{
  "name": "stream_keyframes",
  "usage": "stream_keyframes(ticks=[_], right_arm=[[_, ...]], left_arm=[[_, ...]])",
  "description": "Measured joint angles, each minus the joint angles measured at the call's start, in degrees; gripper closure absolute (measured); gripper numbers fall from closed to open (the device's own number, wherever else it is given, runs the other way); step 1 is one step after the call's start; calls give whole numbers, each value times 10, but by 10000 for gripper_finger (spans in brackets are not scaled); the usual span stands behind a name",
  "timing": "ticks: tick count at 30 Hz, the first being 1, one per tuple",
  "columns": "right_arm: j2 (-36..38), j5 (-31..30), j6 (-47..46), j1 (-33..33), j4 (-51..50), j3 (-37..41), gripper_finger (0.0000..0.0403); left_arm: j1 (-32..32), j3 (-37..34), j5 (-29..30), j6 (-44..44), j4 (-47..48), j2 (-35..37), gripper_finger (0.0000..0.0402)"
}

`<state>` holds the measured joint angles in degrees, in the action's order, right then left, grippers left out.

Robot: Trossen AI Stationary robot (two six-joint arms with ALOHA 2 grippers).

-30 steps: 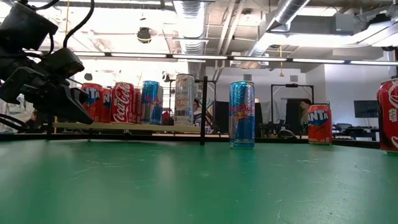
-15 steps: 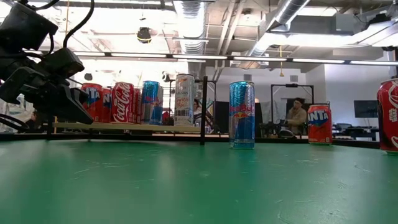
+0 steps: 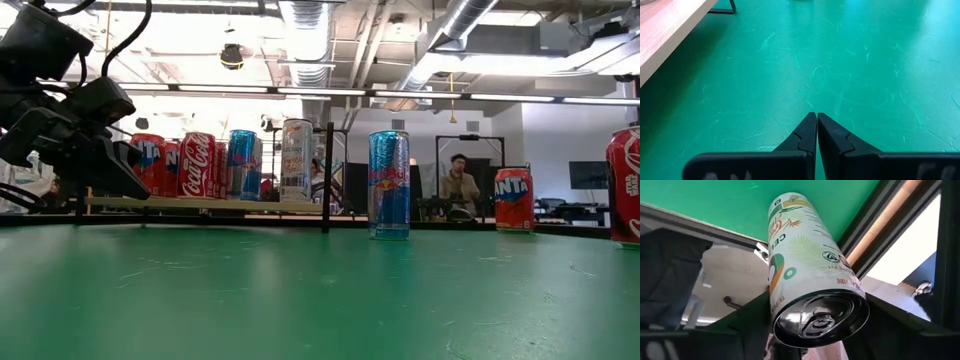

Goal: Place canned beverage on shelf
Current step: Put the white and yellow soda can on the shelf aligned with the other white and yellow soda cans

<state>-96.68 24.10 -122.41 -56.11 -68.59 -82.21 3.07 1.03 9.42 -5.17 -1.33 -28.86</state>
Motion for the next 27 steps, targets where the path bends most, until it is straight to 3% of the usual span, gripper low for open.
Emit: stream_keyframes(ticks=[5, 10, 14, 20, 27], right_arm=[[0, -3, 50, 31, -5, -14, 119], [0, -15, 134, 90, -73, -74, 119], [0, -102, 245, 163, -130, -131, 119], [-6, -245, 496, 308, -135, -190, 119], [-98, -275, 851, 500, -62, -280, 119]], left_arm=[[0, 0, 0, 0, 0, 0, 402], [0, 0, 0, 0, 0, 0, 402], [0, 0, 0, 0, 0, 0, 402], [0, 0, 0, 0, 0, 0, 402], [0, 0, 0, 0, 0, 0, 402]])
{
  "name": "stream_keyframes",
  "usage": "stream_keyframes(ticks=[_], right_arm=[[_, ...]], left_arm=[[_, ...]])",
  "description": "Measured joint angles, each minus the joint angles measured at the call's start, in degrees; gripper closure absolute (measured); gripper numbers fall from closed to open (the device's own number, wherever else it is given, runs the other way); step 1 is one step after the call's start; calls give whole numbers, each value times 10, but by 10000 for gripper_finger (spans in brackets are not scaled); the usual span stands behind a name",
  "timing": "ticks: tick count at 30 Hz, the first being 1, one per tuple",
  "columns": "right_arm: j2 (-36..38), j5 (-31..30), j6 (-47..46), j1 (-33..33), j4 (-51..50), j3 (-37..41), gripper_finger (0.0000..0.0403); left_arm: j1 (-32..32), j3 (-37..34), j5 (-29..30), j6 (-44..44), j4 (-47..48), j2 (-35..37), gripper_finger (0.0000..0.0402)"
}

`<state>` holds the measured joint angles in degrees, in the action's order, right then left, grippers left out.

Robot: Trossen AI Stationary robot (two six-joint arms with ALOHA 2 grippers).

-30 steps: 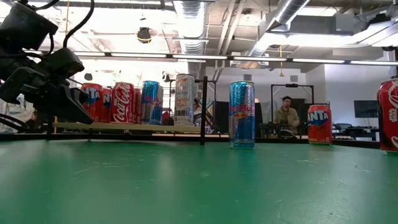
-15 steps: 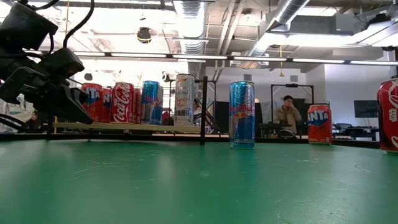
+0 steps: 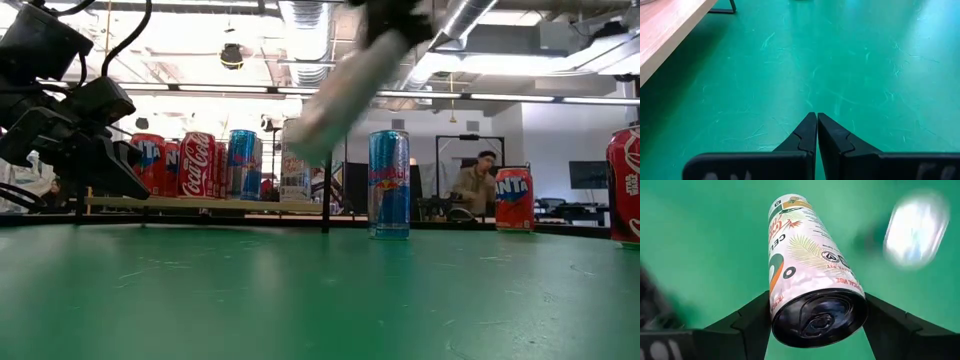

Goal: Place canned beverage on shelf
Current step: Put the white and yellow soda can on the shelf aligned with the other white and yellow soda cans

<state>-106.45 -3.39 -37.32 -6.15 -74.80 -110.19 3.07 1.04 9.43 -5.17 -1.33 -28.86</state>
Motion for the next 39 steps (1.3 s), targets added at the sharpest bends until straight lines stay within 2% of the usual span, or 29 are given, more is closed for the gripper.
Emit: stream_keyframes(ticks=[3, 7, 11, 14, 16, 22, 30, 39], right_arm=[[-69, 0, 130, 59, -1, -95, 119], [-167, -4, 269, 106, -70, -250, 119], [-155, -29, 380, 136, -18, -195, 119], [-157, -92, 404, 147, -32, -206, 119], [-157, -107, 426, 149, -24, -209, 119], [-154, -83, 496, 132, -34, -212, 119], [-167, -88, 487, 101, -81, -194, 119], [-165, -83, 433, 7, -128, -187, 119]], left_arm=[[0, 0, 0, 0, 0, 0, 402], [0, 0, 0, 0, 0, 0, 402], [0, 0, -1, 0, -1, 0, 402], [0, 0, -1, 0, -1, 0, 402], [0, 0, -1, 0, 0, -2, 402], [0, 0, -1, 0, 0, -4, 402], [0, 0, -1, 0, 0, -3, 402], [0, 0, -1, 0, 0, -3, 402]])
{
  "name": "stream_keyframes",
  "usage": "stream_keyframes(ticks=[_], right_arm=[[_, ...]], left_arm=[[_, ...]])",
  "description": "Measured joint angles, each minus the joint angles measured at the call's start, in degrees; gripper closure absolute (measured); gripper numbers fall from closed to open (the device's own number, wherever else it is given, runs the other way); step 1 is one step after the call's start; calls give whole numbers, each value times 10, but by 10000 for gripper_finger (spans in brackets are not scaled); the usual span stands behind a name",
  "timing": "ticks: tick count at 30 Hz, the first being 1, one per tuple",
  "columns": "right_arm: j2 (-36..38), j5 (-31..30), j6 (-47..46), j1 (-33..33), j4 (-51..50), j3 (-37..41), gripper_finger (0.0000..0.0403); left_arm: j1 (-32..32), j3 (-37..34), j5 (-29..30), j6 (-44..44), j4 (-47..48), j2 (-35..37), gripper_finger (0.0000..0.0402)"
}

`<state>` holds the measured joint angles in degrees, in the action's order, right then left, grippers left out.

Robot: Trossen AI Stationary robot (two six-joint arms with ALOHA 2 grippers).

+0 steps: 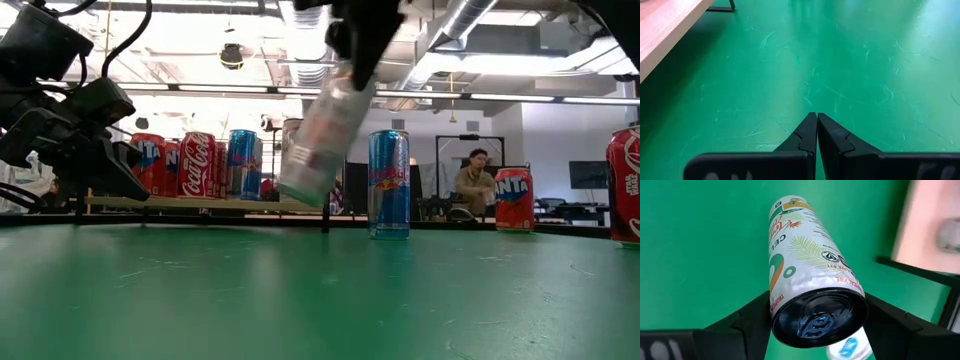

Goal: Place canned beverage on shelf
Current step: Put the white and yellow soda can on the shelf aligned with the other white and yellow soda cans

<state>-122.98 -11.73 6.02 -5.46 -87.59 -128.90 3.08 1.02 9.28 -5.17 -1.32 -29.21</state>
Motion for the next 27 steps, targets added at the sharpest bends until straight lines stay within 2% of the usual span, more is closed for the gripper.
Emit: stream_keyframes(ticks=[3, 9, 17, 21, 24, 27], right_arm=[[-10, 0, 0, -24, -28, 0, 119], [-11, -5, 0, -48, -22, 21, 119], [-9, -2, -20, -38, -25, 49, 119], [-9, -2, -71, -31, -23, 52, 79], [-8, -5, -77, -31, -24, 52, 39], [-8, -6, -77, -34, -24, 52, 16]], left_arm=[[0, 0, 0, 0, 0, 0, 402], [0, 0, 0, 0, 0, 0, 402], [0, 0, 0, 0, 0, 0, 402], [0, 0, 0, 0, 0, 0, 402], [0, 0, 0, 0, 0, 0, 402], [0, 0, 0, 0, 0, 0, 402]])
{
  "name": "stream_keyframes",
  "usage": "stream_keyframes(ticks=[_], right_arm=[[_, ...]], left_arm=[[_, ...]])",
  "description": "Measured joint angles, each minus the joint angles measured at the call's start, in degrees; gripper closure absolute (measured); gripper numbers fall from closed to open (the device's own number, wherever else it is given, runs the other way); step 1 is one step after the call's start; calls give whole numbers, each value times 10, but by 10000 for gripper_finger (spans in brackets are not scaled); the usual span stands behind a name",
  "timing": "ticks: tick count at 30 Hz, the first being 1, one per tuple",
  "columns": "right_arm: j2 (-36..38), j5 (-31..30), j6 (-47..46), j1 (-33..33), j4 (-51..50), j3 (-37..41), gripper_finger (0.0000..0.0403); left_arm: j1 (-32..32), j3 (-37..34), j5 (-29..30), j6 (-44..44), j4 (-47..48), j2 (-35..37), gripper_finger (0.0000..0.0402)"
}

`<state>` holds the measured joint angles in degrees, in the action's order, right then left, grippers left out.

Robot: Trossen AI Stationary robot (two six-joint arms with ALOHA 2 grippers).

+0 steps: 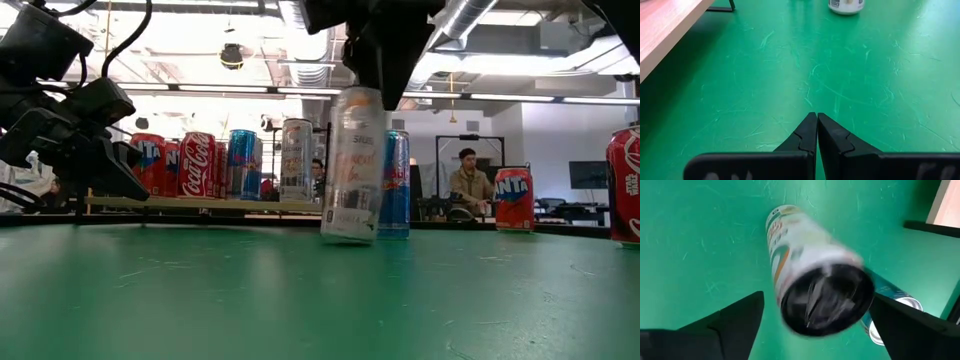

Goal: Place canned beverage on shelf
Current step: Put the white and yellow soda can on the shelf aligned with the other white and yellow soda cans

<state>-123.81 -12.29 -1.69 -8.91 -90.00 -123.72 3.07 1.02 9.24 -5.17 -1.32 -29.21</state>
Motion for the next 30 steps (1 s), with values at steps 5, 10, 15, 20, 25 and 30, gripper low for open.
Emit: stream_keyframes(ticks=[5, 10, 15, 20, 25, 30], right_arm=[[0, 0, 0, -6, 0, 0, 10], [2, 4, -28, -5, 0, -6, 18], [11, 17, -58, -8, 0, -6, 19], [47, 19, -73, -13, 0, -6, 19], [86, 19, -102, -3, 19, -6, 19], [95, 48, -110, 12, 105, -7, 19]], left_arm=[[0, 0, 0, 0, 0, 0, 402], [0, 0, 0, 0, 0, 0, 402], [0, 0, 0, 0, 0, 0, 402], [0, 0, 0, 0, 0, 0, 402], [0, 0, 0, 0, 0, 0, 402], [0, 0, 0, 0, 0, 0, 402]])
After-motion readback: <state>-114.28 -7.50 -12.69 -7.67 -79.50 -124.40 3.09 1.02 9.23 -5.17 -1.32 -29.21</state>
